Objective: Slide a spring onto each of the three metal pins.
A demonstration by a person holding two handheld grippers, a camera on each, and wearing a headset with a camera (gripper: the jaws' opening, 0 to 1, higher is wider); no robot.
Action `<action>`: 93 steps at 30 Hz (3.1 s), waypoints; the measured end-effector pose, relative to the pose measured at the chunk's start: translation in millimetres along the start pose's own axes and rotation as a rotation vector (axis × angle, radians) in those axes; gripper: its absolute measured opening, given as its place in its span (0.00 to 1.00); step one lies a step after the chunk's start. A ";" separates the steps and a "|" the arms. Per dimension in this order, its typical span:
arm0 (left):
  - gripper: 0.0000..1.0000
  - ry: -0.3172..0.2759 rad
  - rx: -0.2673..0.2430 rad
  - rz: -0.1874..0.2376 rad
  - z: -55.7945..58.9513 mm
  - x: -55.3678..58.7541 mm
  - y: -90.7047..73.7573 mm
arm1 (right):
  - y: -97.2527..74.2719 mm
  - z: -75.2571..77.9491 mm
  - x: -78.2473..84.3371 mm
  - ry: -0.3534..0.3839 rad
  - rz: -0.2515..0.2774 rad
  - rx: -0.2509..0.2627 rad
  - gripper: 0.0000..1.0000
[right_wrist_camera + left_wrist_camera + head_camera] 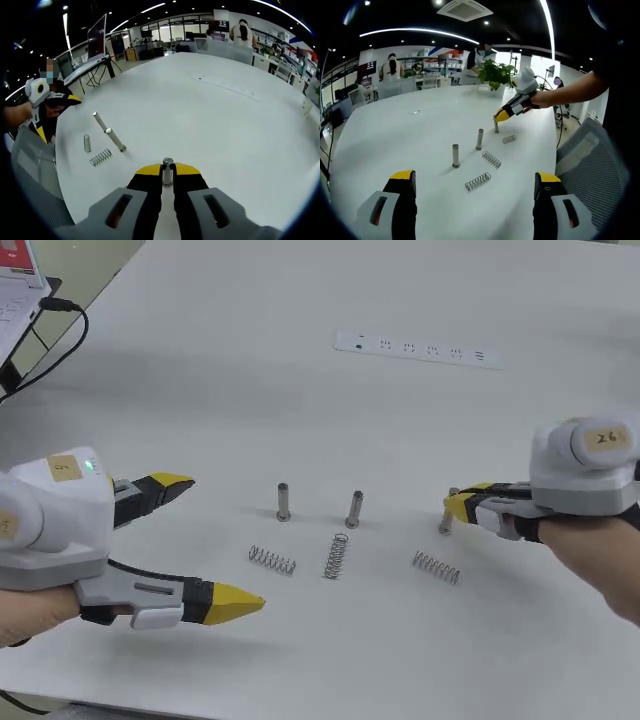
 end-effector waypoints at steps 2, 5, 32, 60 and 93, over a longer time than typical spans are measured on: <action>0.96 0.001 0.000 0.002 0.2 -0.2 0.1 | -0.9 -1.2 1.1 -0.002 0.003 0.001 0.05; 0.96 -0.001 0.001 0.003 0.2 0.0 0.2 | -2.8 -3.6 3.8 -0.012 0.008 0.002 0.05; 0.96 0.001 -0.011 0.010 1.1 0.9 1.7 | -6.8 -10.0 11.6 -0.064 0.017 -0.026 0.10; 0.98 -0.016 -0.004 0.015 1.8 3.3 -1.2 | -6.1 -14.7 13.1 -0.052 0.031 -0.041 0.38; 0.97 -0.014 -0.004 0.030 -1.2 -2.8 -1.2 | -22.4 -14.7 10.1 -0.059 0.084 -0.032 0.51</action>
Point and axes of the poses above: the centre of the closed fingertips' face, and the gripper's own axes: y roughly forward along the fingers, z roughly to its right, x roughly out of its underside, the point moved 8 cm from there along -y, roughly backward along the fingers, and after that the axes turned 8 degrees about -z, right-handed, at the moved point
